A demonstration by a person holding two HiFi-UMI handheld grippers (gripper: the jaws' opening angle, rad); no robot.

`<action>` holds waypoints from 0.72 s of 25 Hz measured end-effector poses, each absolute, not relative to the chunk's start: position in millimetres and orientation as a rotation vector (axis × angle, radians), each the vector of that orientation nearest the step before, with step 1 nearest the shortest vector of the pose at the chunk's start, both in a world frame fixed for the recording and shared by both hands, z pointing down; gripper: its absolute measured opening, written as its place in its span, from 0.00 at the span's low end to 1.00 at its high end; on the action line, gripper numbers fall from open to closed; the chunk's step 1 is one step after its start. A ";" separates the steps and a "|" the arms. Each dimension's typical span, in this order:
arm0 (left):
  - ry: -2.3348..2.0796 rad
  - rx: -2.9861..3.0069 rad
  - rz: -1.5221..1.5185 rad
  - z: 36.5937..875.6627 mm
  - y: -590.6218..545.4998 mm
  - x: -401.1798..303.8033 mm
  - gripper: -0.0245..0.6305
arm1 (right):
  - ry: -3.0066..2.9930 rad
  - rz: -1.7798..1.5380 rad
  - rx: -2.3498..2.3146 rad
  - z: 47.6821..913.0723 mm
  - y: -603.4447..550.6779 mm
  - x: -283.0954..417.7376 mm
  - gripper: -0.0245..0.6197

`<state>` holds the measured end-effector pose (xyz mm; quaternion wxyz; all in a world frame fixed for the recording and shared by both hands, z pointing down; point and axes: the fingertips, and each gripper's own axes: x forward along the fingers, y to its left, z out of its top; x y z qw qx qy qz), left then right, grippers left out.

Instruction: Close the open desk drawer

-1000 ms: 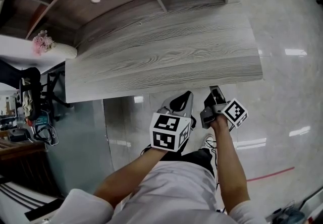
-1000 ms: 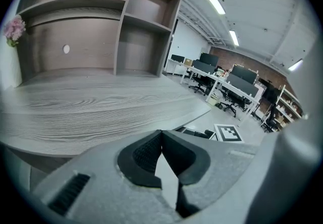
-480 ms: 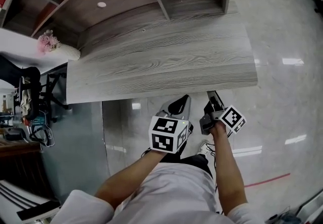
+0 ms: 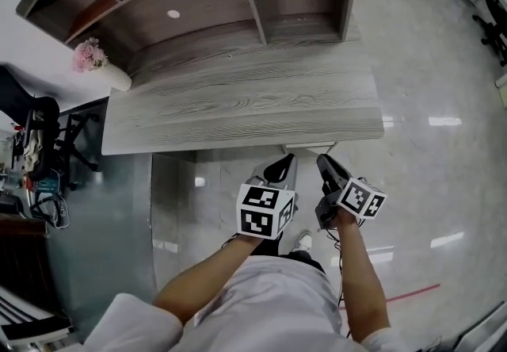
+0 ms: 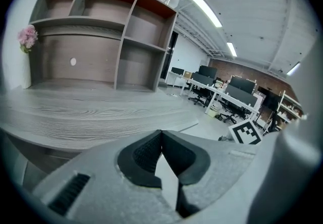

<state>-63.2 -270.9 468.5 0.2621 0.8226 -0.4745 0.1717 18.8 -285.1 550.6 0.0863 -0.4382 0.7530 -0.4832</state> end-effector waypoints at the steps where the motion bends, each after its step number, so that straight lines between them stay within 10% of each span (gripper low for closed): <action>1: -1.286 2.231 0.455 464.7 -267.6 -60.6 0.04 | 2.305 -1.400 -1.316 540.7 -280.4 19.6 0.12; 18: -1.400 2.279 0.349 415.2 -206.9 -45.6 0.04 | 2.780 -0.816 -1.357 408.4 -215.8 11.4 0.06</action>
